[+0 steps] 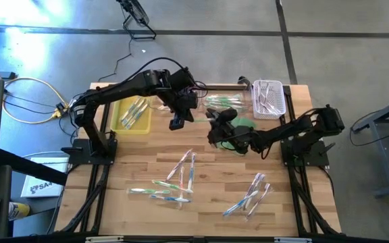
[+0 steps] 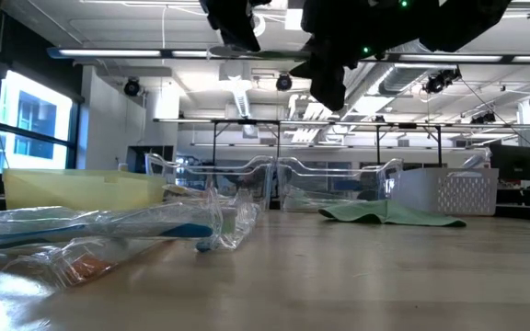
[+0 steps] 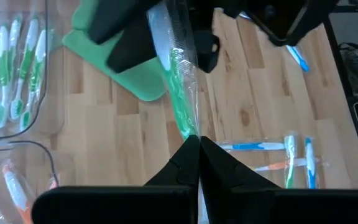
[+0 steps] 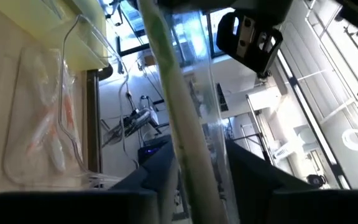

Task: Pick & Place Toothbrushes
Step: Put the green toothbrush into the right transparent bin

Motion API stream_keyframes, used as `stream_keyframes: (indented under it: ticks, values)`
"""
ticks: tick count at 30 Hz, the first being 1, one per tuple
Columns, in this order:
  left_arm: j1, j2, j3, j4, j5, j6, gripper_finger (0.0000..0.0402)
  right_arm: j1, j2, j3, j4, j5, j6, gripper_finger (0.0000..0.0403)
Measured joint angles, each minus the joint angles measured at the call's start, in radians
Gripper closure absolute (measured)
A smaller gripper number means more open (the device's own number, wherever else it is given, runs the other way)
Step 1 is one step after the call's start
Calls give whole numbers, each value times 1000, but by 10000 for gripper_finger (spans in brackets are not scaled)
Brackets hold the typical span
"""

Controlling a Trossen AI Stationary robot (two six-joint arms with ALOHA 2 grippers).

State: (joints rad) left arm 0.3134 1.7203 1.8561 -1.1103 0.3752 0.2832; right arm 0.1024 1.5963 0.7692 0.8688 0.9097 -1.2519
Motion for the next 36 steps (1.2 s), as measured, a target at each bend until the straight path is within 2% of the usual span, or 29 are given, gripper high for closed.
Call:
stream_keyframes:
  ticks: [6,21,24,27,33,36]
  values:
    - [0,0,0,1,-3,5,402,27,0,-1,-8,6,-6,388]
    - [1,-1,0,20,-18,7,402,31,1,-2,-3,50,-9,395]
    - [0,-1,0,20,-20,8,402,31,1,0,8,56,-1,376]
    - [0,0,0,38,-23,8,402,31,-2,0,23,71,-10,337]
    - [0,0,0,75,-39,16,402,50,-3,0,133,115,-129,253]
    - [0,0,0,75,-61,30,402,66,-3,0,147,132,-188,223]
